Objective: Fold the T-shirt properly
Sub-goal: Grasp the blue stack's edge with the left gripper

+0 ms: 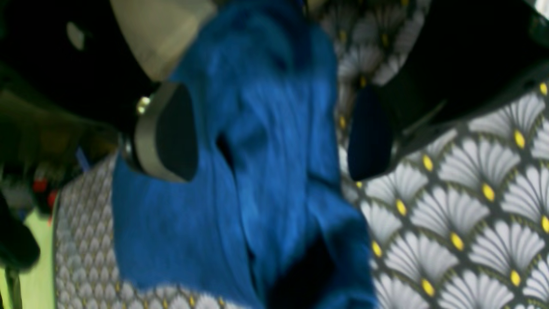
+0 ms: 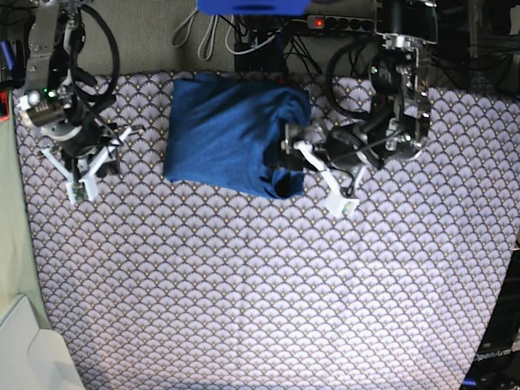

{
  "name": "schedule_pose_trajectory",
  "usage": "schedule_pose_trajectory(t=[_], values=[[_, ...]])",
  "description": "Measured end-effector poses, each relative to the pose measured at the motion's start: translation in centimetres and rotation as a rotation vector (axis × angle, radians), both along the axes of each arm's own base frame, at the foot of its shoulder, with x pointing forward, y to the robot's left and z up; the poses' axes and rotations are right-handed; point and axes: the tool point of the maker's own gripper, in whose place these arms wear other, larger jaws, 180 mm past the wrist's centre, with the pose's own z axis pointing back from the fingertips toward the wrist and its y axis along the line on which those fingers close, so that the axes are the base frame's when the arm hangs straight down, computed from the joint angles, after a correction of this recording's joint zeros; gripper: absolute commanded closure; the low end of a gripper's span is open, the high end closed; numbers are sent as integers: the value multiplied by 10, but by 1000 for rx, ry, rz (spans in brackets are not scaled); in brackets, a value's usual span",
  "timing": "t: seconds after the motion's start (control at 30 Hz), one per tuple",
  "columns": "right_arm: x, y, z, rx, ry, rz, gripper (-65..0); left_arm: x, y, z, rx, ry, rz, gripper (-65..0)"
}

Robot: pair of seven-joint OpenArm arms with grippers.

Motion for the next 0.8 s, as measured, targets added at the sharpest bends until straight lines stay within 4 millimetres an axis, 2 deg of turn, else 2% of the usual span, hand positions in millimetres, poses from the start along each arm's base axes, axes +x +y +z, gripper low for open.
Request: schedule_pose_trajectory(t=[0.07,0.2,0.37,0.5,0.67,0.73,0.8], values=[[0,0,0,0,2,0,-116,1,2,-9,-5,18,17,-533],[-2,-1,-2,-5,22,-2,-116,-13,-2,-32,2,98,4,-533],[-2,-1,-2,-5,21,-2,-116,-17,-35,-32,-18,72,-77,-533],[-2,-1,-2,-4,21,-2,-116,-23,-51,-32,-22,51,-113,-533],[-1,-1,-2,-5,21,-1,-115,-25,-54,-34,-39,62,-122,-522],[-1,-1,-1,-4,19,-2,-115,-24,-53,-37,-40,66,-120,-451],[-1,-1,-1,-4,18,-2,-115,-24,-51,-41,-31,77,-120,-321]])
